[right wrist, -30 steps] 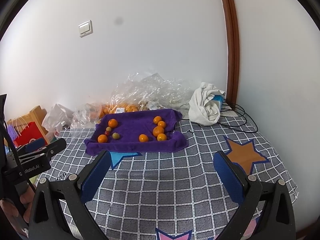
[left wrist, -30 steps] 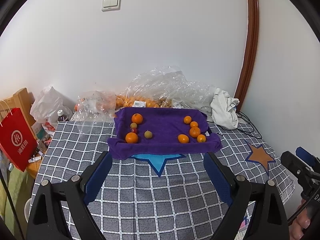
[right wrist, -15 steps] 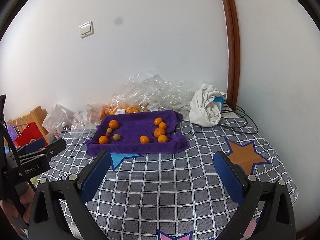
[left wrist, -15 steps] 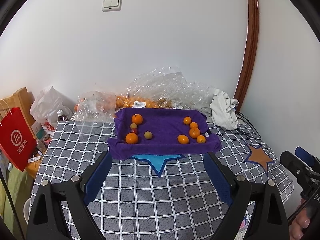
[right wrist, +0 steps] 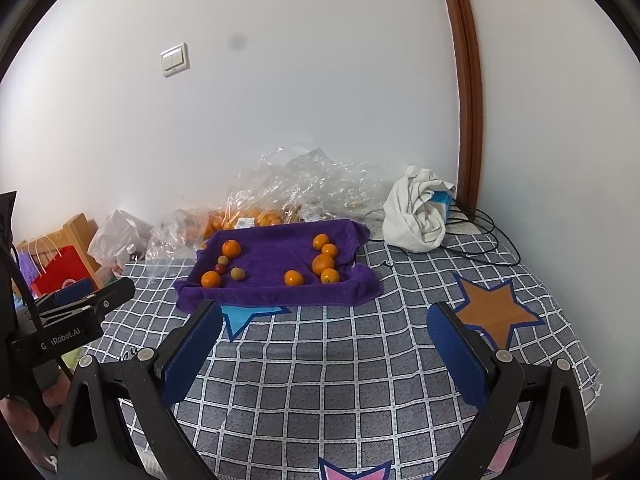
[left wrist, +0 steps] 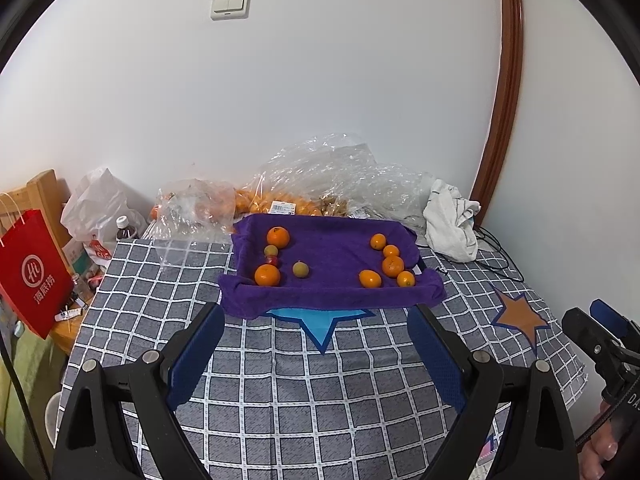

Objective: Organize fruits

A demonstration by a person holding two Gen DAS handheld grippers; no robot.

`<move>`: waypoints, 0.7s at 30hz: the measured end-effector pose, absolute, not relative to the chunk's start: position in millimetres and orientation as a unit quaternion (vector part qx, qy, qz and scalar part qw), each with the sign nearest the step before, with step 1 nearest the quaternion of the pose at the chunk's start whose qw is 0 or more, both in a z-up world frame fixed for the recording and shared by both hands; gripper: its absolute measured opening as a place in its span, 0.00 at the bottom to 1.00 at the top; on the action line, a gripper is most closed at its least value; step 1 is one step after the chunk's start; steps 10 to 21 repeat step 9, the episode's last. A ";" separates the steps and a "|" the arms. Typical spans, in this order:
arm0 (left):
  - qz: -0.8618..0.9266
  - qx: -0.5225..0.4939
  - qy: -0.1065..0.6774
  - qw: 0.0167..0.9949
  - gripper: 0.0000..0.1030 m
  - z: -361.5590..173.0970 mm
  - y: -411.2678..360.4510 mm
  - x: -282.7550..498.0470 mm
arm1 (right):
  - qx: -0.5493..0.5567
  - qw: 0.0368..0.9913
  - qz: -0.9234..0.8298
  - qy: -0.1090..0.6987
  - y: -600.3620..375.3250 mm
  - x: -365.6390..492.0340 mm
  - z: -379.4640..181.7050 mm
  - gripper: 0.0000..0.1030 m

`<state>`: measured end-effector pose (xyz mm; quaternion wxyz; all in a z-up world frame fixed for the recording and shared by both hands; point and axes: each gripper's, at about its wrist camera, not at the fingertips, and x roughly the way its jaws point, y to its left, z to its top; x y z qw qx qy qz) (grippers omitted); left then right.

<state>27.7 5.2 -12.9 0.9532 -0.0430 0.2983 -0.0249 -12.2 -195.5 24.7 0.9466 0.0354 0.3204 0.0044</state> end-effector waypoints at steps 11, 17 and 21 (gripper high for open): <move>-0.019 -0.050 0.297 0.953 0.91 -19.5 13.8 33.7 | 0.040 0.945 0.013 0.324 -193.4 -8.2 15.2 0.98; -0.019 -0.050 0.297 0.953 0.91 -19.5 13.8 33.7 | 0.040 0.945 0.013 0.324 -193.4 -8.2 15.2 0.98; -0.019 -0.050 0.297 0.953 0.91 -19.5 13.8 33.7 | 0.040 0.945 0.013 0.324 -193.4 -8.2 15.2 0.98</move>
